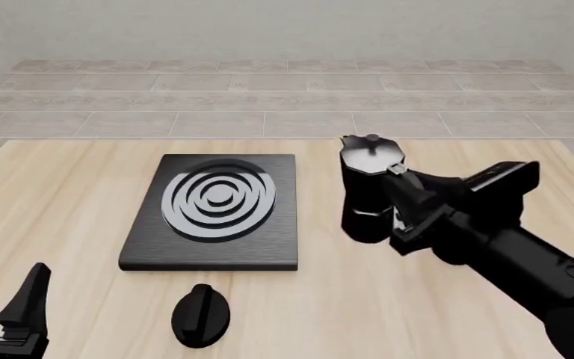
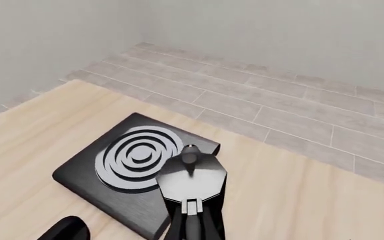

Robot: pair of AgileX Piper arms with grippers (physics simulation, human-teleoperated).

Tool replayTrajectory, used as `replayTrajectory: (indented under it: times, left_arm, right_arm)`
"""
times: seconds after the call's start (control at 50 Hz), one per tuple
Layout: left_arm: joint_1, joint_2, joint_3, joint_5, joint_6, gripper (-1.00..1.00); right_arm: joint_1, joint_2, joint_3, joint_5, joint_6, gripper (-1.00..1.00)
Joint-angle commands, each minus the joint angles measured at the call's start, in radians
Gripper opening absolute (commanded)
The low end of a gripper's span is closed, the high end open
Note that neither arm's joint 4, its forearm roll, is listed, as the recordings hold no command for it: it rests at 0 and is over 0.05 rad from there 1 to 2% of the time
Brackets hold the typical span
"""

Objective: Put both moka pots on the stove.

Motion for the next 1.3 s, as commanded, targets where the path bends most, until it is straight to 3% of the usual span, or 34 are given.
replayTrajectory:
  times: [0.02, 0.34, 0.86, 1.3]
  left_arm:
    - [-0.001, 0.001, 0.000, 0.000, 0.001, 1.00]
    - [0.002, -0.008, -0.003, 0.008, 0.002, 1.00]
    - [0.001, -0.011, -0.002, 0.008, 0.001, 1.00]
    - [-0.001, -0.008, -0.004, 0.010, 0.002, 1.00]
  right_arm:
    - [0.011, -0.007, -0.031, -0.088, -0.031, -1.00]
    - [0.066, 0.105, -0.081, -0.208, -0.057, -1.00]
    - [0.159, 0.292, -0.161, -0.393, -0.042, -1.00]
    - [0.250, 0.506, -0.300, -0.520, -0.048, -1.00]
